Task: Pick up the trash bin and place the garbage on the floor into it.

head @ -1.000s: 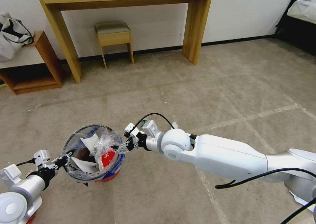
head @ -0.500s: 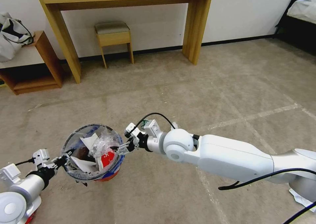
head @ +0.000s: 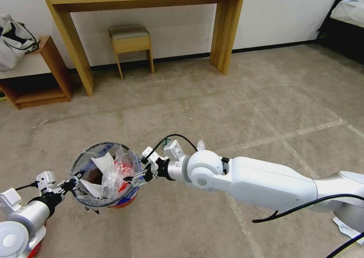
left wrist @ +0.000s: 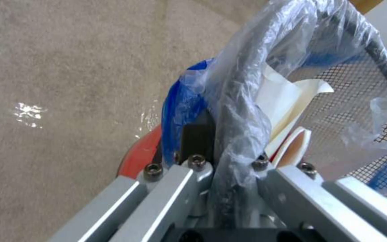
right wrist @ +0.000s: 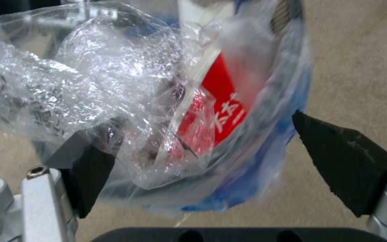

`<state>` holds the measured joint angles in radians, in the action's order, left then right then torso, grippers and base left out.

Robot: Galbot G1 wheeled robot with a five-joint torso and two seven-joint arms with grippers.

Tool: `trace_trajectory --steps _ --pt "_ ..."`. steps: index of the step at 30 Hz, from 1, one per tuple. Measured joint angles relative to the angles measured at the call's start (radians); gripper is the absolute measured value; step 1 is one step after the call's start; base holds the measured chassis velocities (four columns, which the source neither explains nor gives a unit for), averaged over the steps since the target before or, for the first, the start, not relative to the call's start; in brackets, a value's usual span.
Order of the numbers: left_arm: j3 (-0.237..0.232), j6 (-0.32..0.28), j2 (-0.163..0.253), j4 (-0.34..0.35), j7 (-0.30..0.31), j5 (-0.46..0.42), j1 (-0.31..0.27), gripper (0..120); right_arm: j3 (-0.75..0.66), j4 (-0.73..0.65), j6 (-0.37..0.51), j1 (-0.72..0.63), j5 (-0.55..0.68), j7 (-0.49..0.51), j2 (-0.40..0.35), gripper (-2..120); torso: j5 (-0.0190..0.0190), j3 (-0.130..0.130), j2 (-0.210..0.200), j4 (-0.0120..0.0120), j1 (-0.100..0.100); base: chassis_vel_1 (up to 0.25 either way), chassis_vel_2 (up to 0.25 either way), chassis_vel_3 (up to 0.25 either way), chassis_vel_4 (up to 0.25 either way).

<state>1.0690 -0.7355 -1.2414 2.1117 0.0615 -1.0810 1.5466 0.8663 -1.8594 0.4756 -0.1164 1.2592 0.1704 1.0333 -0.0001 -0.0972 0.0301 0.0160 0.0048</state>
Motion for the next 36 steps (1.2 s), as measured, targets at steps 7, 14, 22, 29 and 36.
trace_trajectory --steps 7,14,22,29,36 --pt "-0.002 0.0 0.0 0.0 0.0 0.0 -0.001 1 -0.026 0.006 -0.004 -0.019 0.014 0.0 -0.003 93 0.0 0.0 0.0 0.0 0.0 0.0 0.0 0.0 0.0" --pt "-0.009 0.0 -0.004 -0.004 0.0 0.006 -0.002 1 -0.031 0.0 -0.004 -0.037 0.012 0.002 -0.02 93 0.0002 0.0 0.0 0.0 0.0 0.0 0.0 0.0 0.0" --pt "-0.012 0.0 -0.001 -0.007 0.0 0.007 -0.004 1 -0.047 -0.003 -0.003 -0.07 0.006 0.009 -0.037 93 0.0002 0.0 0.0 0.0 0.0 0.0 0.0 0.0 0.0" --pt "-0.014 0.0 0.0 -0.008 0.0 0.007 -0.003 1 -0.054 -0.006 -0.003 -0.088 0.001 0.012 -0.052 93 0.0002 0.0 0.0 0.0 0.0 0.0 0.0 0.0 0.0" --pt "-0.014 0.0 0.002 -0.011 0.0 0.007 -0.004 1 -0.056 -0.018 -0.002 -0.093 0.003 0.021 -0.069 93 0.0002 0.0 0.0 0.0001 0.0 0.0 0.0 0.0 0.0"
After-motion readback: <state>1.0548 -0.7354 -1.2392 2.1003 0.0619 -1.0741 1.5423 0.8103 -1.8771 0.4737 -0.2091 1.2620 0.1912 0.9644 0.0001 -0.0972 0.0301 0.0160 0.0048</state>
